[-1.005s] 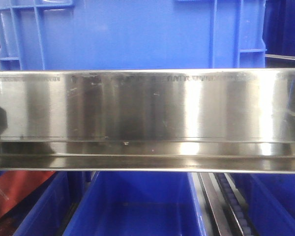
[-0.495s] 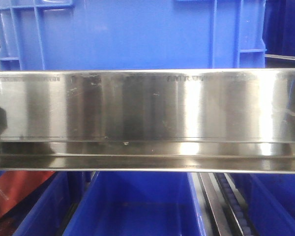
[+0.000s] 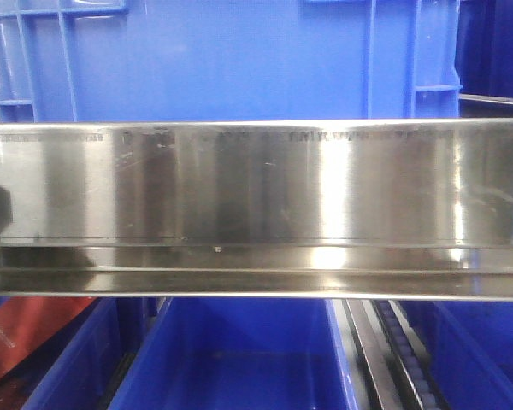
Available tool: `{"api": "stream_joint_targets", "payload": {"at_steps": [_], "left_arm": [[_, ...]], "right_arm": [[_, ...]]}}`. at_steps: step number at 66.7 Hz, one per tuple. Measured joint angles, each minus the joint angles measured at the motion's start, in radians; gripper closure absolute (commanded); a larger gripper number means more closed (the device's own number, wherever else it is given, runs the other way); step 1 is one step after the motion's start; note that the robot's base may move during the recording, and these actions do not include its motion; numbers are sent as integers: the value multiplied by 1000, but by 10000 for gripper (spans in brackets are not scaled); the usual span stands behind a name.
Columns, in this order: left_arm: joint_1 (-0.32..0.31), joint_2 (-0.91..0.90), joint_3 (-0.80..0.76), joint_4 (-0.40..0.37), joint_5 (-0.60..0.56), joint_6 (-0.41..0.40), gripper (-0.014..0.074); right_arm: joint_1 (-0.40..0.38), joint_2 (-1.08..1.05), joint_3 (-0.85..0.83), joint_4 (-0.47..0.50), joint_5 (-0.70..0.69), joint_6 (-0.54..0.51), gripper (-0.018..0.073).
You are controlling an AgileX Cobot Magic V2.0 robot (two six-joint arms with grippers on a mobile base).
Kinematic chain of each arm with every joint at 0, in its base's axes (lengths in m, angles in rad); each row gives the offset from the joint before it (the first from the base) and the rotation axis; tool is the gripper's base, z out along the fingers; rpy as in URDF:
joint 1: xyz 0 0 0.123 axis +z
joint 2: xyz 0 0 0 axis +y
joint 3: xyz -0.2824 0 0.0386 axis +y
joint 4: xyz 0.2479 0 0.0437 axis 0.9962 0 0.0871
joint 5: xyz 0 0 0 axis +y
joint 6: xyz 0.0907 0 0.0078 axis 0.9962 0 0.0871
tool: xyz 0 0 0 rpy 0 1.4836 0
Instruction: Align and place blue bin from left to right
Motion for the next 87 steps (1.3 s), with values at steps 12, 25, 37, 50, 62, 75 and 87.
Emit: {"api": "stream_joint_targets", "payload": {"at_steps": [12, 25, 37, 50, 62, 75, 87], "left_arm": [[0, 0, 0, 0, -1, 0, 707], [0, 0, 0, 0, -1, 0, 707], [0, 0, 0, 0, -1, 0, 707], [0, 0, 0, 0, -1, 0, 707], [0, 0, 0, 0, -1, 0, 707], [0, 0, 0, 0, -1, 0, 707], [0, 0, 0, 0, -1, 0, 707]], "right_arm": [[-45, -20, 112, 2, -52, 0, 627], [-49, -20, 174, 2, -197, 0, 627], [-44, -20, 176, 2, -227, 0, 627], [-9, -20, 176, 0, -229, 0, 627], [1, -20, 176, -2, -229, 0, 627], [1, -20, 176, -3, -229, 0, 627], [1, -20, 176, -3, -229, 0, 627]]}}
